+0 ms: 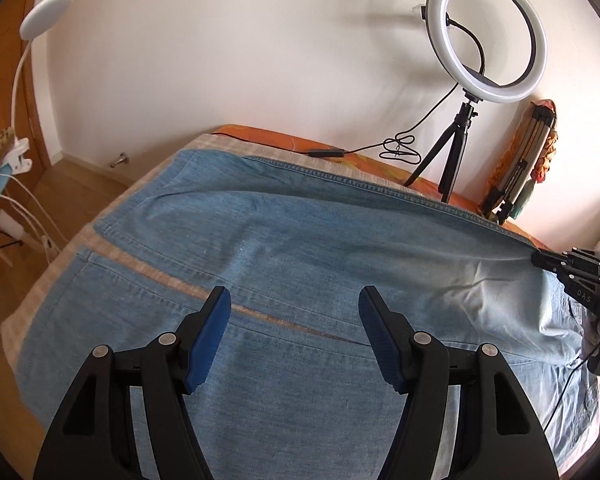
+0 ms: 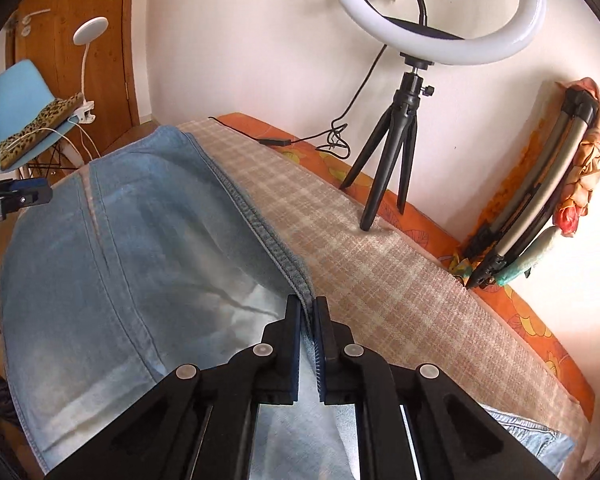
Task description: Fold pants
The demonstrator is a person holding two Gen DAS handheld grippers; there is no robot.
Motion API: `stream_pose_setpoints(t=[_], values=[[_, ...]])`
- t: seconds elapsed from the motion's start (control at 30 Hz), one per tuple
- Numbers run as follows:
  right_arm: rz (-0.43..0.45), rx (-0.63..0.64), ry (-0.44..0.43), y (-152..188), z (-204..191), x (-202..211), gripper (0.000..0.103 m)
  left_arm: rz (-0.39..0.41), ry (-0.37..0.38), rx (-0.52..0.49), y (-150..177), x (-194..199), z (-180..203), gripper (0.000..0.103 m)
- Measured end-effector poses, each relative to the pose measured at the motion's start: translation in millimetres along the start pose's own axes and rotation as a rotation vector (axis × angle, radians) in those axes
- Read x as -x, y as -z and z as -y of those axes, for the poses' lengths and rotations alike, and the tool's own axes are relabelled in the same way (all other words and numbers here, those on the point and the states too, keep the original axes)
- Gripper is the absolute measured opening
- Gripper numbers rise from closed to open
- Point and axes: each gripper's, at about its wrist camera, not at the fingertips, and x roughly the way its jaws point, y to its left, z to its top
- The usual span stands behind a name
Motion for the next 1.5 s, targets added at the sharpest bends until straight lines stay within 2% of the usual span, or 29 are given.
stream_pose_setpoints(t=[0.17,0.37,0.53,0.7,0.83,0.97,1.07,1.13,1.3,1.43,1.5], values=[[0.037,0.027,-0.034,26.0,-49.3,53.0,0.003,0.019,0.012,0.068,-6.6,7.9,-19.2,0.066],[0.014,-0.046,-0.139,79.7,-101.7,81.1,0.003,0.006,0.014,0.062,-6.0,11.1,-25.3,0.066],[-0.013,-0.156,-0.199,114.6,-116.0,71.6,0.003,-0.010,0.003,0.049,-2.9,6.0,-24.3,0.067],[-0.012,-0.168,-0.172,125.9,-121.8,63.7,0.003,-0.064,0.019,0.054,0.4,-11.0,-21.2,0.066],[-0.032,-0.183,-0.168,134.0,-121.5,53.5,0.003,-0.126,0.012,0.092,-13.4,-40.1,-18.3,0.066],[-0.050,-0.186,-0.176,138.0,-122.3,47.1,0.003,-0.172,-0.010,0.068,-33.6,-73.9,-1.3,0.066],[-0.045,-0.187,-0.178,136.4,-119.8,46.1,0.003,-0.250,0.000,0.086,-41.8,-105.1,7.9,0.066],[-0.043,-0.186,-0.176,135.1,-119.0,45.3,0.003,-0.273,-0.034,0.073,-46.1,-121.6,15.8,0.066],[-0.058,-0.181,-0.180,134.5,-118.7,37.2,0.003,-0.327,-0.195,-0.014,-46.9,-153.7,27.4,0.067],[-0.061,-0.167,-0.174,133.1,-120.2,35.4,0.004,-0.375,-0.223,0.030,-40.2,-170.5,17.2,0.067],[-0.060,-0.168,-0.172,132.3,-120.2,36.2,0.004,-0.372,-0.231,0.055,-36.6,-175.2,13.8,0.066]])
